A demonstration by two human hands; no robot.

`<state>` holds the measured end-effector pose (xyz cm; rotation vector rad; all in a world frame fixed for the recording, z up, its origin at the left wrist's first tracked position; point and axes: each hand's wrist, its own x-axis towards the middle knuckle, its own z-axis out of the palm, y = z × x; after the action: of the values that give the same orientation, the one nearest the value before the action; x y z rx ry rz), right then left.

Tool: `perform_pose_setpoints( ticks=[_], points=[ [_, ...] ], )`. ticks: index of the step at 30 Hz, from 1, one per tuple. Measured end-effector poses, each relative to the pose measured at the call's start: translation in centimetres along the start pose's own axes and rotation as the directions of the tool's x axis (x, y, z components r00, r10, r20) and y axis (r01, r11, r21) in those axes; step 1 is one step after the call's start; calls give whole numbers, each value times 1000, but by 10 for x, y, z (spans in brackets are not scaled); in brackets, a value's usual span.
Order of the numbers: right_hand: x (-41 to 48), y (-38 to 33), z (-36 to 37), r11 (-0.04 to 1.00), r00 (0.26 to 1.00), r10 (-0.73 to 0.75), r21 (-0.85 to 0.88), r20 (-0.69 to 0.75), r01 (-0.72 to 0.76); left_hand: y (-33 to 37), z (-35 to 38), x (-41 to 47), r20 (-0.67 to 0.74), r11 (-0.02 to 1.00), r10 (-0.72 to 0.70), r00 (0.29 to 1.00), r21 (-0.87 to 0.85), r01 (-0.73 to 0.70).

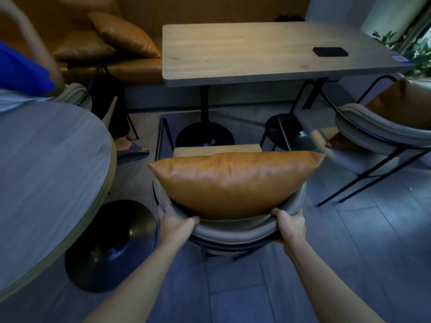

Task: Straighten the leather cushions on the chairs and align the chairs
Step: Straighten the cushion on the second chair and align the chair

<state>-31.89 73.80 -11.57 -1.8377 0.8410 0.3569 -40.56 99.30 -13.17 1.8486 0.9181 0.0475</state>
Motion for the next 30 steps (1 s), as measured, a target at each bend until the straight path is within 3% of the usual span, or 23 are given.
perform_pose_setpoints(
  ticks=[15, 30],
  points=[
    [49, -59, 32, 999, 998, -50, -5, 32, 50, 28, 18, 66, -89, 993, 107, 990, -32, -111],
    [89, -100, 47, 996, 997, -69, -58, 39, 71, 54, 36, 112, -115, 996, 81, 990, 54, -75]
  ],
)
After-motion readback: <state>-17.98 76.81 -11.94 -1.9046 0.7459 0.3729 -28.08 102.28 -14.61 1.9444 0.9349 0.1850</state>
